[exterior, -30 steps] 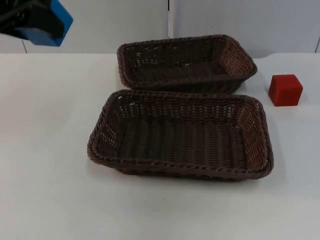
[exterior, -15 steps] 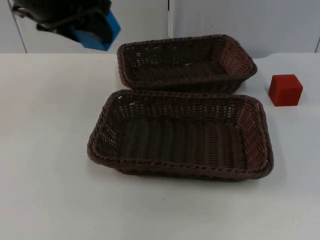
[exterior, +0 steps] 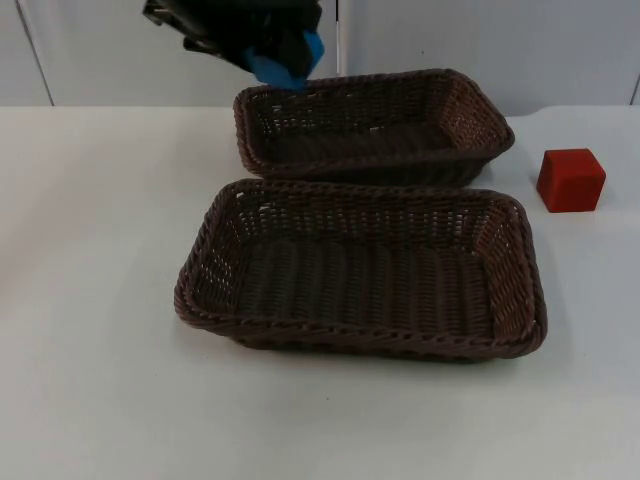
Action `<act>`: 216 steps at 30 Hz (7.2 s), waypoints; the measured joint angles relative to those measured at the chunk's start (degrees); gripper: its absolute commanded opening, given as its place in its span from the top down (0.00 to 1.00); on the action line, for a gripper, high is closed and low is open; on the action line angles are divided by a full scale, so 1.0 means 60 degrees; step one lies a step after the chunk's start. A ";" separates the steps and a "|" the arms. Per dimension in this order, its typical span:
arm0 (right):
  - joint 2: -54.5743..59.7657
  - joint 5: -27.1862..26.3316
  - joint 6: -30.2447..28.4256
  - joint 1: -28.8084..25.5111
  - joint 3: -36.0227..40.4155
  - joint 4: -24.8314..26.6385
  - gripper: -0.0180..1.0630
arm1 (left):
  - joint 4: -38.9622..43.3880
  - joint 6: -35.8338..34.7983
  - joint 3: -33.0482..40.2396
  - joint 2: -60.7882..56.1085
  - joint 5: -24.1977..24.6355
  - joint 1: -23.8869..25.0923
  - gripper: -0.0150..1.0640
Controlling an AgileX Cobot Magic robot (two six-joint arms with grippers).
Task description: Pick up one cube with the left hand and place it into the upper basket. Pick up one cube with the right hand and place it into the lower basket.
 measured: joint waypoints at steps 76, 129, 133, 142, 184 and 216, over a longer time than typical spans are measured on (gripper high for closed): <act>0.0000 0.0000 0.0001 0.0000 0.0000 0.0000 0.01 | 0.0186 -0.0143 -0.4130 0.2869 0.0622 -0.0478 0.32; 0.0000 0.0000 -0.0025 0.0000 0.0000 0.0000 0.01 | 0.0482 -0.0399 0.2774 -0.5178 -0.0328 -0.0478 0.32; 0.0000 0.0000 -0.0025 0.0000 0.0000 0.0000 0.01 | 0.0482 -0.0399 0.3403 -0.5792 -0.0439 -0.0478 0.32; 0.0000 0.0000 -0.0025 0.0000 0.0000 0.0000 0.01 | 0.0555 -0.0399 0.4856 -0.7149 -0.0836 -0.0478 0.32; 0.0000 0.0000 0.0000 0.0000 0.0000 0.0000 0.01 | 0.0420 -0.1241 1.0970 -1.4230 -0.0965 -0.0478 0.32; 0.0052 -0.0079 0.0618 0.0000 -0.0047 0.0000 0.01 | 0.1193 -0.1531 1.1414 -1.5242 -0.0519 -0.0478 0.32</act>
